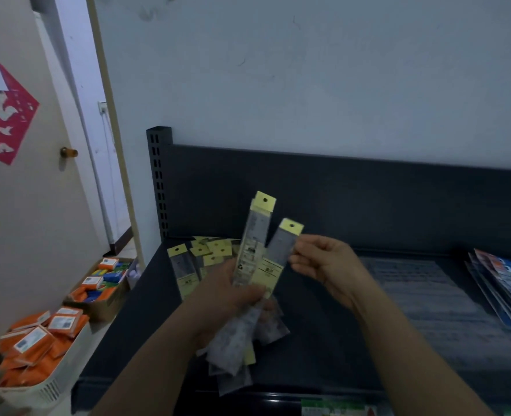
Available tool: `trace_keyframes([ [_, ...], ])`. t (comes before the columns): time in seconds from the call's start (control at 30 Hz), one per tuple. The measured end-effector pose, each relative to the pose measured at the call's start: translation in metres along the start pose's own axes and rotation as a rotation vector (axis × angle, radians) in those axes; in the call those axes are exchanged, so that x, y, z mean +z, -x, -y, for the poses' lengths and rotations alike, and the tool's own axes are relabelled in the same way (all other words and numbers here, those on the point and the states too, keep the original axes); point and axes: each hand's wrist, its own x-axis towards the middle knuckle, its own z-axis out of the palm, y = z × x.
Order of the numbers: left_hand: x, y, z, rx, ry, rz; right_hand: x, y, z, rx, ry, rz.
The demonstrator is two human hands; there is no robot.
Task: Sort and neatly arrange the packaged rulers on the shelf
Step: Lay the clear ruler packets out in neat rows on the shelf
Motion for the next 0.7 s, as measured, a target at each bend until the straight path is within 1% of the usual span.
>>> trace_keyframes([
  [0.03, -0.007, 0.003, -0.001, 0.01, 0.033, -0.043, 0.004, -0.002, -0.006, 0.016, 0.073, -0.001],
  [0.07, -0.014, 0.005, -0.001, 0.018, 0.084, -0.098, 0.009, -0.003, -0.012, 0.037, 0.198, 0.005],
  [0.13, -0.033, 0.009, -0.001, 0.015, 0.178, -0.237, 0.016, -0.004, -0.025, 0.074, 0.512, 0.036],
  [0.17, -0.042, 0.009, 0.0, 0.011, 0.174, -0.318, 0.019, -0.005, -0.029, 0.076, 0.652, 0.058],
  [0.27, -0.064, 0.006, 0.013, 0.008, -0.004, -0.505, 0.032, -0.005, -0.038, 0.033, 0.941, 0.137],
  [0.33, -0.067, 0.003, 0.017, -0.01, -0.069, -0.54, 0.04, -0.008, -0.041, 0.023, 1.05, 0.139],
  [0.4, -0.061, 0.001, 0.017, -0.045, -0.089, -0.494, 0.044, -0.009, -0.041, 0.039, 1.08, 0.152],
  [0.47, -0.054, -0.004, 0.018, -0.06, -0.11, -0.465, 0.045, -0.009, -0.039, 0.083, 1.048, 0.159],
  [0.53, -0.05, -0.008, 0.019, -0.055, -0.132, -0.439, 0.041, -0.009, -0.038, 0.135, 0.968, 0.131],
  [0.6, -0.044, -0.011, 0.018, -0.048, -0.132, -0.397, 0.032, -0.01, -0.037, 0.172, 0.832, 0.105],
  [0.7, -0.037, -0.017, 0.018, -0.079, -0.09, -0.345, 0.014, -0.01, -0.035, 0.112, 0.695, 0.048],
])
